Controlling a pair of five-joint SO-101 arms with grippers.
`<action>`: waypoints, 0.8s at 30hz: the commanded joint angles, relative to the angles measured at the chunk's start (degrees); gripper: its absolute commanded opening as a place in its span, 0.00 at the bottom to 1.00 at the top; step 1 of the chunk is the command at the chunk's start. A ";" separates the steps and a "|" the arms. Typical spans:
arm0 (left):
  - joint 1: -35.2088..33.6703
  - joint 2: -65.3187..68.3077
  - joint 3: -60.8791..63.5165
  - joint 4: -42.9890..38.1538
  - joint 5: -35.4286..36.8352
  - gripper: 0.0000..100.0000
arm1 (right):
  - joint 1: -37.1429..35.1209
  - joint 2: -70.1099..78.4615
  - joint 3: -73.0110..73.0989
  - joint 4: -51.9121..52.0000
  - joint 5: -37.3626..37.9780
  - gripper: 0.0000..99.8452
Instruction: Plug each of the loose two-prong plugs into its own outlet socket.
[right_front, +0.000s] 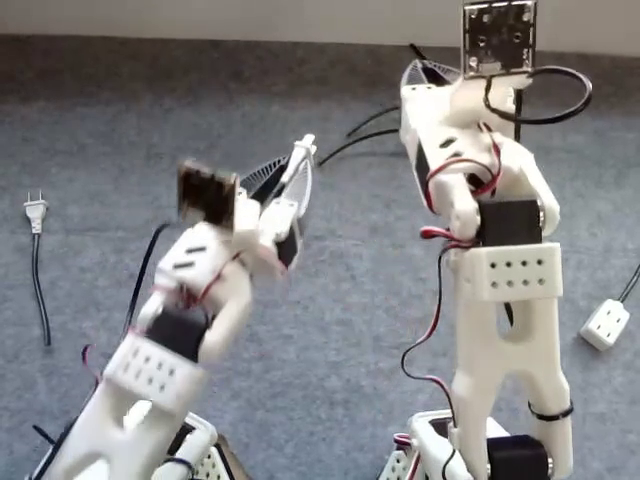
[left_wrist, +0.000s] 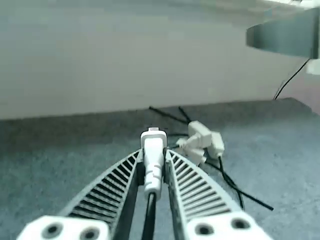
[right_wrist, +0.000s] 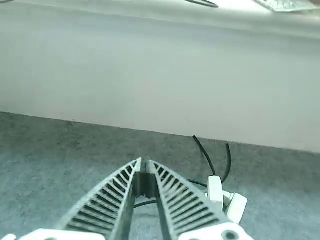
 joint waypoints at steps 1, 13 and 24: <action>-0.75 15.43 -15.87 12.22 2.73 0.00 | 0.40 2.68 -4.62 -0.92 -0.97 0.01; -9.36 38.90 -41.63 37.45 23.56 0.00 | 0.40 6.64 -6.73 -0.92 -0.97 0.01; -10.86 60.00 -61.67 52.66 38.59 0.00 | 0.31 6.46 -6.64 -0.92 -0.97 0.01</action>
